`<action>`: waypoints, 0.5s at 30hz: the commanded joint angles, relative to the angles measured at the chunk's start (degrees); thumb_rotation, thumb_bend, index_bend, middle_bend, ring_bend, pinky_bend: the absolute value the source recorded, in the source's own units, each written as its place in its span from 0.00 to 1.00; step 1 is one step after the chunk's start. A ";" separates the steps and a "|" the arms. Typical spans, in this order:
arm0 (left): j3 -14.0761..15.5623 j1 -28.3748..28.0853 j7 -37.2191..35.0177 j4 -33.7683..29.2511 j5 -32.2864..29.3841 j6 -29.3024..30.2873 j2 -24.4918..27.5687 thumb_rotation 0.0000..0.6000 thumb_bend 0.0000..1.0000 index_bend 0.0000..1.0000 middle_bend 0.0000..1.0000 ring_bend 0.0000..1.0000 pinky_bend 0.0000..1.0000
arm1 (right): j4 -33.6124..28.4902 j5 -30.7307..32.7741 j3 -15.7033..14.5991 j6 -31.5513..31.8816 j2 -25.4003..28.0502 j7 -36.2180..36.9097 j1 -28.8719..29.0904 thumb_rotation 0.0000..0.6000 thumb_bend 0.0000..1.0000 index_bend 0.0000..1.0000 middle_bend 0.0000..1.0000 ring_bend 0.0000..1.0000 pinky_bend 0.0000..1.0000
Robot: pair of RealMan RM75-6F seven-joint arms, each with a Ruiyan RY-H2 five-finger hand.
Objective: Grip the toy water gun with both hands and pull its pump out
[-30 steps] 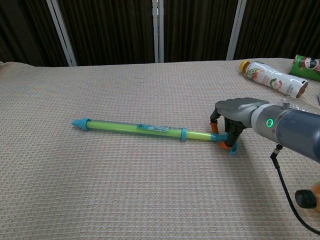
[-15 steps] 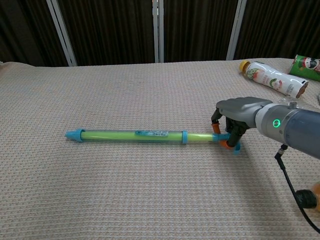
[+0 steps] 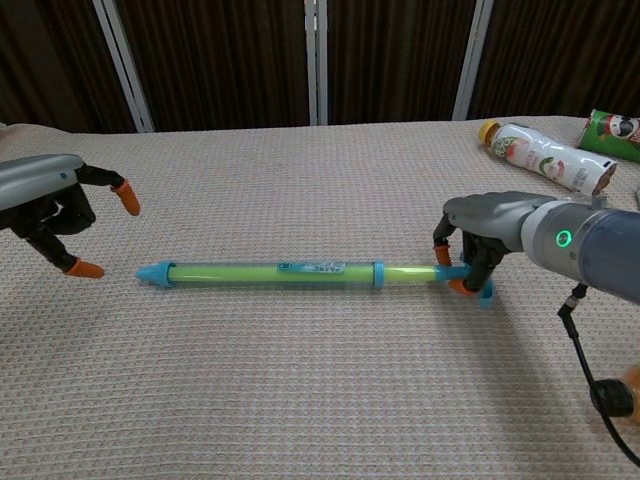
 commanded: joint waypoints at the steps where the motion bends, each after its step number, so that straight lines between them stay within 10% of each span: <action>1: -0.84 -2.81 2.77 -0.03 -3.02 -3.05 -2.20 1.00 0.15 0.35 0.92 0.82 1.00 | -0.24 0.17 0.01 0.12 0.18 -0.10 0.07 1.00 0.41 0.65 1.00 1.00 1.00; 15: -1.32 -8.48 8.22 2.52 -11.77 -7.40 -7.91 1.00 0.29 0.40 0.92 0.82 1.00 | -0.91 0.46 -0.04 0.15 1.21 0.44 0.26 1.00 0.41 0.65 1.00 1.00 1.00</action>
